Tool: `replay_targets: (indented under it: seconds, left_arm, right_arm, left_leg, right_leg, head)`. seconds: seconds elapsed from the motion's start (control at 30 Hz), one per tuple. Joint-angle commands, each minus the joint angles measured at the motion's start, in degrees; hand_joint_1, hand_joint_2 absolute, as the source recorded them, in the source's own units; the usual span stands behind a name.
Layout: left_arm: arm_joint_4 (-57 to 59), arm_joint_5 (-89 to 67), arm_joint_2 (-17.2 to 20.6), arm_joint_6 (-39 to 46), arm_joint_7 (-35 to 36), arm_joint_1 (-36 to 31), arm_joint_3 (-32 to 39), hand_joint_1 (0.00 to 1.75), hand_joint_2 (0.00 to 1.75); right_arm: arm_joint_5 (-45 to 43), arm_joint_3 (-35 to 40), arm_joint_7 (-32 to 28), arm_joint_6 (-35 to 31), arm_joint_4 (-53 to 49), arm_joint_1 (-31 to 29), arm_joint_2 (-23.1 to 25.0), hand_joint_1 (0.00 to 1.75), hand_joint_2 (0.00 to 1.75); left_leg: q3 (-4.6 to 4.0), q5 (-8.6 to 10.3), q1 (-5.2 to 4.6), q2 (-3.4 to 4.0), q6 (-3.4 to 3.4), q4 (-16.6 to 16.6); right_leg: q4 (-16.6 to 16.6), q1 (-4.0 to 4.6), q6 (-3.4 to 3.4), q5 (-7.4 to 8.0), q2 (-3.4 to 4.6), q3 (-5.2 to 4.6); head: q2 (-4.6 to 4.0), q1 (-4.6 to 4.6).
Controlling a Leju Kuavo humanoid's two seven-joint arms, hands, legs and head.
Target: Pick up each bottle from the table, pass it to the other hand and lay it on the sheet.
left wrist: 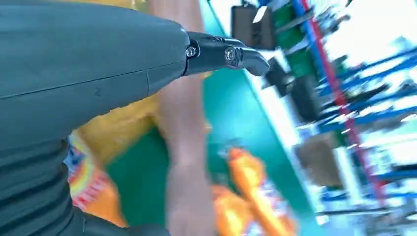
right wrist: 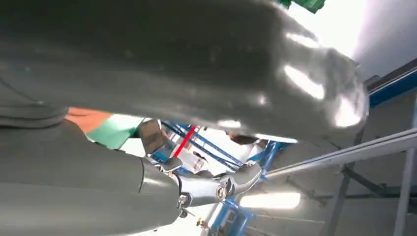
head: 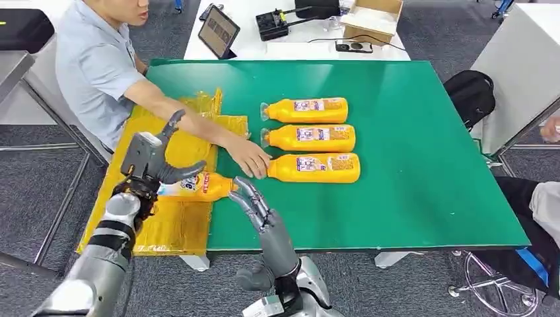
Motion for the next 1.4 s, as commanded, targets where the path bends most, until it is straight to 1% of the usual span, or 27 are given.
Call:
replay_targets:
  seconds: [0.03, 0.27, 0.4, 0.43, 0.5, 0.53, 0.57, 0.6, 0.63, 0.67, 0.7, 0.77, 0.87, 0.97, 1.0, 1.03, 1.07, 1.1, 1.17, 1.23, 1.3, 1.33, 1.37, 1.4]
  left_arm:
    - [-7.6, 0.6, -2.4, 0.1, 0.7, 2.1, 2.8, 0.0, 1.75]
    - [-7.6, 0.6, -2.4, 0.1, 0.7, 2.1, 2.8, 0.0, 1.75]
    - [-15.3, 7.2, -1.8, 3.8, 0.5, 6.3, 2.8, 0.0, 1.75]
    - [-17.7, 9.0, -1.7, 4.1, 0.9, 7.8, 3.0, 0.0, 1.75]
    - [-23.2, 12.4, -1.4, 7.1, 0.8, 11.5, 3.7, 0.0, 1.75]
    - [-25.9, 13.4, -1.5, 8.7, 0.5, 13.5, 4.2, 0.0, 1.75]
    - [-29.2, 14.9, -1.8, 10.4, 0.1, 16.1, 5.0, 0.0, 1.75]
    - [-31.9, 15.3, -2.2, 12.5, -1.0, 18.3, 5.7, 0.0, 1.75]
    - [-34.3, 15.3, -2.6, 14.2, -1.7, 20.3, 6.1, 0.0, 1.75]
    - [-37.3, 15.4, -2.9, 15.1, -2.0, 22.8, 6.0, 0.0, 1.75]
    - [-39.2, 15.0, -3.6, 16.7, -2.7, 24.5, 6.2, 0.0, 1.75]
    - [-42.9, 11.9, -4.4, 20.8, -3.4, 28.2, 4.8, 0.0, 1.75]
    - [-44.4, 6.1, -5.3, 27.5, -0.7, 31.8, 2.4, 0.0, 1.75]
    - [-45.1, -2.8, -6.2, 36.7, -4.1, 33.4, 1.8, 0.0, 1.75]
    - [-45.4, -4.4, -6.1, 38.1, -4.6, 33.6, 1.6, 0.0, 1.75]
    - [-45.8, -4.1, -6.1, 38.5, -4.3, 33.7, 1.3, 0.0, 1.75]
    - [-46.0, -2.4, -5.8, 37.2, -3.4, 34.0, 0.6, 0.0, 1.75]
    - [-45.9, -1.7, -5.4, 36.2, -3.1, 34.1, 0.2, 0.0, 1.75]
    - [-45.2, -0.9, -5.6, 35.5, -2.7, 34.3, 0.1, 0.0, 1.75]
    - [-44.6, -0.5, -5.5, 35.3, -2.7, 34.3, 0.1, 0.0, 1.75]
    - [-43.9, 1.3, -5.4, 33.8, -2.4, 34.0, -0.1, 0.0, 1.75]
    - [-43.7, 1.8, -5.5, 33.4, -2.3, 33.9, -0.1, 0.0, 1.75]
    - [-43.4, 1.6, -5.5, 33.3, -2.3, 33.8, -0.4, 0.0, 1.75]
    - [-43.2, 1.4, -5.6, 33.3, -2.2, 33.8, -0.5, 0.0, 1.75]
  right_arm:
    - [-0.1, 0.1, -2.0, -0.4, 2.7, -1.0, -1.4, 0.0, 0.0]
    - [-0.1, 0.1, -2.0, -0.4, 2.7, -1.0, -1.4, 0.0, 0.0]
    - [3.3, -2.6, -2.0, -1.8, 4.5, -0.1, -1.4, 0.0, 0.0]
    - [5.0, -4.7, -2.0, -2.2, 5.7, 0.4, -1.1, 0.0, 1.75]
    - [8.8, -9.5, -0.9, -1.7, 5.6, 1.7, -1.2, 0.0, 1.75]
    - [11.3, -11.4, 0.7, -1.6, 5.4, 2.0, -1.6, 0.0, 1.75]
    - [15.1, -14.0, 3.8, -1.1, 5.3, 2.4, -2.4, 0.0, 1.75]
    - [16.7, -16.0, 5.6, -0.2, 5.3, 2.6, -3.0, 0.0, 1.75]
    - [20.2, -17.7, 7.8, -0.2, 5.9, 2.4, -3.7, 0.0, 1.75]
    - [24.0, -19.5, 10.0, -0.7, 6.7, 1.9, -4.6, 0.0, 1.75]
    - [26.0, -21.1, 11.8, -0.7, 7.7, 1.5, -5.1, 0.0, 1.75]
    - [30.7, -24.4, 13.9, -1.0, 9.0, 1.2, -5.9, 0.0, 1.75]
    - [35.1, -29.0, 17.0, -0.2, 10.0, 1.7, -5.5, 0.0, 1.75]
    - [37.3, -30.2, 19.3, 1.3, 11.1, 1.7, -5.0, 0.0, 1.75]
    - [38.2, -30.2, 20.0, 1.7, 11.7, 1.5, -5.0, 0.0, 1.75]
    - [39.2, -30.1, 20.8, 1.8, 12.2, 1.4, -4.9, 0.0, 1.75]
    - [39.5, -30.5, 21.3, 1.8, 12.7, 1.6, -4.6, 0.0, 1.75]
    - [39.6, -30.8, 21.4, 1.4, 12.8, 1.8, -4.5, 0.0, 1.75]
    - [40.9, -31.0, 22.1, 0.2, 12.9, 2.4, -4.6, 0.0, 1.75]
    - [41.3, -31.2, 22.8, 0.5, 13.0, 2.6, -4.7, 0.0, 1.75]
    - [43.4, -31.7, 24.5, -0.2, 14.3, 1.7, -5.2, 0.0, 1.75]
    - [43.3, -32.1, 24.8, 0.4, 14.8, 1.3, -5.3, 0.0, 1.75]
    - [43.9, -32.4, 25.4, 0.7, 15.8, 0.5, -5.6, 0.0, 1.75]
    - [44.1, -32.5, 25.8, 1.2, 16.4, 0.0, -5.6, 0.0, 1.75]
  left_leg:
    - [0.2, -0.05, 0.0, 0.05, 0.09, 0.0]
    - [0.1, -0.01, 0.0, -0.01, 0.07, 0.0]
    - [0.18, -0.05, -0.01, 0.07, 0.1, -0.1]
    - [0.16, -0.04, -0.01, 0.09, 0.07, -0.1]
    - [0.27, -0.07, 0.0, 0.1, 0.11, -0.1]
    - [0.21, -0.06, -0.01, 0.12, 0.08, -0.1]
    - [0.16, -0.04, -0.02, 0.13, 0.06, -0.1]
    - [0.3, -0.09, -0.03, 0.17, 0.1, -0.2]
    - [0.18, -0.06, -0.03, 0.13, 0.08, -0.1]
    - [0.34, -0.13, -0.05, 0.23, 0.13, -0.2]
    - [0.28, -0.12, -0.06, 0.25, 0.13, -0.2]
    - [0.21, -0.11, -0.05, 0.19, 0.13, -0.1]
    - [0.09, -0.11, -0.03, 0.03, 0.13, -0.1]
    - [0.03, -0.09, -0.07, 0.02, 0.08, -0.1]
    - [-0.05, -0.08, -0.06, 0.02, 0.06, -0.1]
    - [0.09, -0.12, -0.07, 0.01, 0.1, -0.1]
    - [-0.01, -0.1, -0.03, 0.0, 0.07, -0.1]
    - [0.1, -0.13, -0.06, 0.0, 0.09, -0.1]
    - [0.11, -0.14, -0.04, 0.01, 0.09, -0.1]
    - [0.21, -0.14, -0.06, -0.03, 0.1, -0.1]
    - [-0.02, -0.07, -0.04, -0.01, 0.06, -0.1]
    - [0.11, -0.11, -0.05, -0.01, 0.1, -0.1]
    - [-0.04, -0.06, -0.04, -0.01, 0.06, -0.1]
    - [0.08, -0.1, -0.03, 0.01, 0.1, -0.1]
  right_leg:
    - [0.0, 0.04, -0.15, -0.04, -0.03, 0.18]
    - [0.0, 0.02, -0.09, -0.02, -0.07, 0.06]
    - [0.0, 0.02, -0.11, -0.03, -0.01, 0.12]
    - [0.0, 0.01, -0.09, -0.01, 0.03, 0.09]
    - [-0.1, 0.04, -0.14, -0.04, 0.01, 0.22]
    - [-0.1, 0.02, -0.1, -0.02, 0.06, 0.14]
    - [-0.1, 0.0, -0.06, 0.0, 0.08, 0.09]
    - [-0.1, 0.0, -0.11, -0.03, 0.09, 0.21]
    - [-0.1, 0.0, -0.1, -0.02, 0.06, 0.12]
    - [-0.1, -0.01, -0.13, -0.04, 0.14, 0.25]
    - [-0.2, -0.02, -0.09, -0.01, 0.18, 0.2]
    - [-0.1, -0.01, -0.09, -0.02, 0.1, 0.15]
    - [-0.1, 0.02, -0.1, -0.07, -0.08, 0.08]
    - [-0.1, -0.04, -0.1, -0.06, -0.04, 0.01]
    - [-0.1, -0.04, -0.07, -0.04, -0.04, -0.07]
    - [-0.1, -0.03, -0.14, -0.09, -0.08, 0.09]
    - [-0.1, 0.0, -0.12, -0.06, -0.08, -0.01]
    - [-0.1, -0.01, -0.16, -0.11, -0.1, 0.07]
    - [-0.1, 0.0, -0.17, -0.11, -0.09, 0.08]
    - [-0.1, -0.01, -0.19, -0.13, -0.13, 0.18]
    - [-0.1, 0.0, -0.09, -0.05, -0.08, -0.05]
    - [-0.1, 0.01, -0.14, -0.09, -0.1, 0.08]
    - [-0.1, -0.01, -0.08, -0.04, -0.07, -0.07]
    - [-0.1, 0.02, -0.13, -0.07, -0.08, 0.06]
  head:
    - [0.0, 0.0]
    - [0.0, 0.02]
    - [0.0, -0.02]
    - [0.0, 0.0]
    - [0.0, 0.0]
    - [0.0, -0.02]
    - [0.0, 0.0]
    - [0.0, -0.02]
    - [0.0, 0.0]
    - [0.0, -0.04]
    - [0.0, 0.02]
    - [0.0, 0.0]
    - [0.0, 0.0]
    - [0.0, 0.0]
    - [0.0, 0.0]
    - [0.0, -0.02]
    - [0.0, 0.0]
    - [0.0, -0.02]
    - [0.0, -0.02]
    - [0.0, -0.04]
    - [0.0, -0.02]
    - [0.0, -0.02]
    - [0.0, -0.02]
    - [0.0, -0.02]
